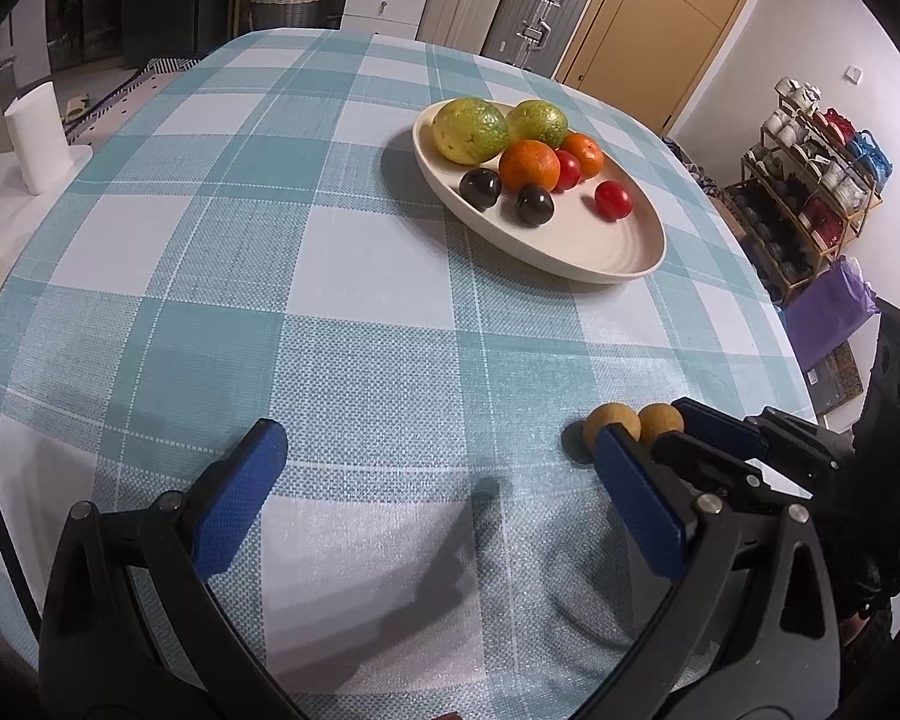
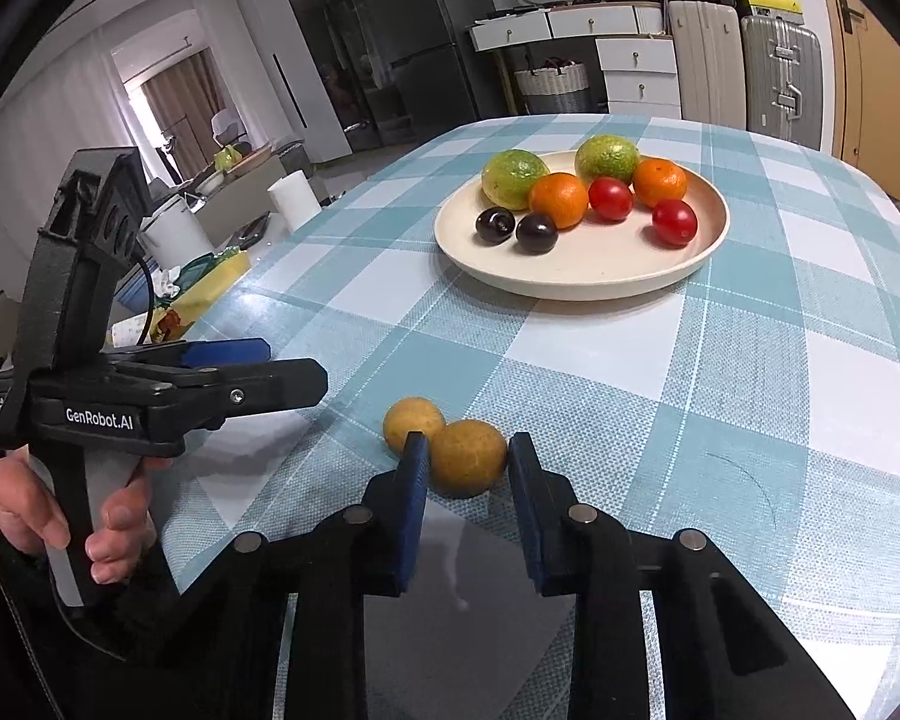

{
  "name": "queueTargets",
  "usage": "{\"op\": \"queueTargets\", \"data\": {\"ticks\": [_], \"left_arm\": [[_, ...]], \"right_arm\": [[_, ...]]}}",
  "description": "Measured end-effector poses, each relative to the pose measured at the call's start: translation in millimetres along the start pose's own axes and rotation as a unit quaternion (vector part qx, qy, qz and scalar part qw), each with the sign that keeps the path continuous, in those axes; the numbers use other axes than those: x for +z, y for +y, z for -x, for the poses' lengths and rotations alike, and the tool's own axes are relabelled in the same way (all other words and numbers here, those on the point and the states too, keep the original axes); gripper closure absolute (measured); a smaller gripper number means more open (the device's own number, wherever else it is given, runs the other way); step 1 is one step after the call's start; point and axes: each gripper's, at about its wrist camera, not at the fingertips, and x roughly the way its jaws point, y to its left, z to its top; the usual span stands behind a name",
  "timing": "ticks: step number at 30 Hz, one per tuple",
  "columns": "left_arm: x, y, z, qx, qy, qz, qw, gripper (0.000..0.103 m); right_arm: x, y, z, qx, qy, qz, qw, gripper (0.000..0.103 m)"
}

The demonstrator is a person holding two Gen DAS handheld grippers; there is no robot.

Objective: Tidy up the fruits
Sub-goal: 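Grasp a kiwi with the right gripper while the left grasps the other kiwi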

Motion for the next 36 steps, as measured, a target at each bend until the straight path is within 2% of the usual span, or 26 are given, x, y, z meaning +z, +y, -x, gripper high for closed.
{"op": "queueTargets", "data": {"ticks": [6, 16, 25, 32, 34, 36], "left_arm": [[-0.1, -3.8, 1.4, 0.001, -0.001, -0.005, 1.0000, 0.001], [0.0, -20.4, -0.7, -0.004, 0.007, -0.023, 0.9997, 0.001], [1.3, -47.5, -6.6, -0.029, 0.015, -0.053, 0.9981, 0.002], [1.6, -64.7, -15.9, -0.020, 0.025, -0.076, 0.9966, 0.002], [2.0, -69.6, -16.9, -0.016, 0.024, -0.089, 0.9956, 0.004], [2.5, -72.7, -18.1, -0.019, 0.026, -0.097, 0.9947, 0.013]], "right_arm": [[-0.5, -2.2, 7.9, 0.001, -0.020, -0.005, 1.000, 0.076], [1.1, -28.0, 30.2, 0.000, -0.056, -0.053, 0.997, 0.076], [-1.9, -33.4, 42.0, -0.010, -0.077, -0.052, 0.996, 0.076], [-1.3, -31.6, 48.2, -0.008, -0.086, -0.036, 0.996, 0.075], [-0.9, -32.2, 51.4, -0.007, -0.090, -0.034, 0.995, 0.075], [-0.7, -33.7, 54.0, -0.006, -0.094, -0.034, 0.995, 0.075]]}}
